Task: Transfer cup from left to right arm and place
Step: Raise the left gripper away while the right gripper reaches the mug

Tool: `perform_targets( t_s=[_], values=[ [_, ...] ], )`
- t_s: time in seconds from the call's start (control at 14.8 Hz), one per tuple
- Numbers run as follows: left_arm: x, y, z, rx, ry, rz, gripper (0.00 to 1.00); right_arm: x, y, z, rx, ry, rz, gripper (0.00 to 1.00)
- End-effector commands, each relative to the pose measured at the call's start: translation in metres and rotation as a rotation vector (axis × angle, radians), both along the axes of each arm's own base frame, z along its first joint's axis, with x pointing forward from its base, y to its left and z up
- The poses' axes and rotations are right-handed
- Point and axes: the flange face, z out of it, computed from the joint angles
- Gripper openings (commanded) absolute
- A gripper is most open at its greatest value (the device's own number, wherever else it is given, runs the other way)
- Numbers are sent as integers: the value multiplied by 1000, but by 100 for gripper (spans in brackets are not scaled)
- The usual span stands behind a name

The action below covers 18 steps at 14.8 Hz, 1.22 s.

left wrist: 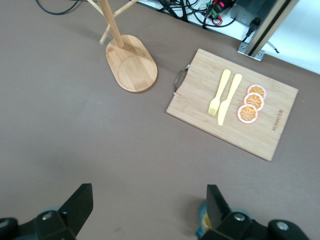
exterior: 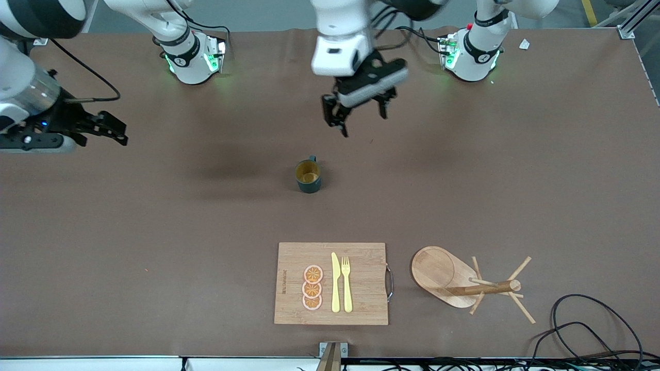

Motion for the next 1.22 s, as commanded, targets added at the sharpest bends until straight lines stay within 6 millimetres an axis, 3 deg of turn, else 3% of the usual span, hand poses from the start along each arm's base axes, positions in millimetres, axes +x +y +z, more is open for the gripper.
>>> perform_targets(
  t_s=[0.0,0.07,0.2,0.27,0.41,0.68,0.81,0.95,1.15],
  values=[
    [32,57,18,-43,77,-44,100,-10,50,-14,12,-16,-74,100],
    [44,78,24,-66,104,-63,100,-10,70,-23,17,-32,-89,100],
    [51,94,32,-88,131,-125,100,-5,99,-53,25,-53,-118,100],
    [56,105,37,-80,129,-150,100,-6,123,-66,29,-56,-143,100],
    [73,146,51,-85,127,-176,100,-5,159,-91,21,-41,-188,100],
    [78,213,80,-137,180,-277,100,5,185,-130,28,-52,-234,100],
    [78,248,88,-96,209,-343,100,-2,220,-153,20,-41,-198,100],
    [80,285,90,-59,250,-429,100,-4,240,-175,18,-41,-218,100],
    [77,314,92,-29,296,-502,100,-12,269,-207,-11,-4,-178,100]
  ],
)
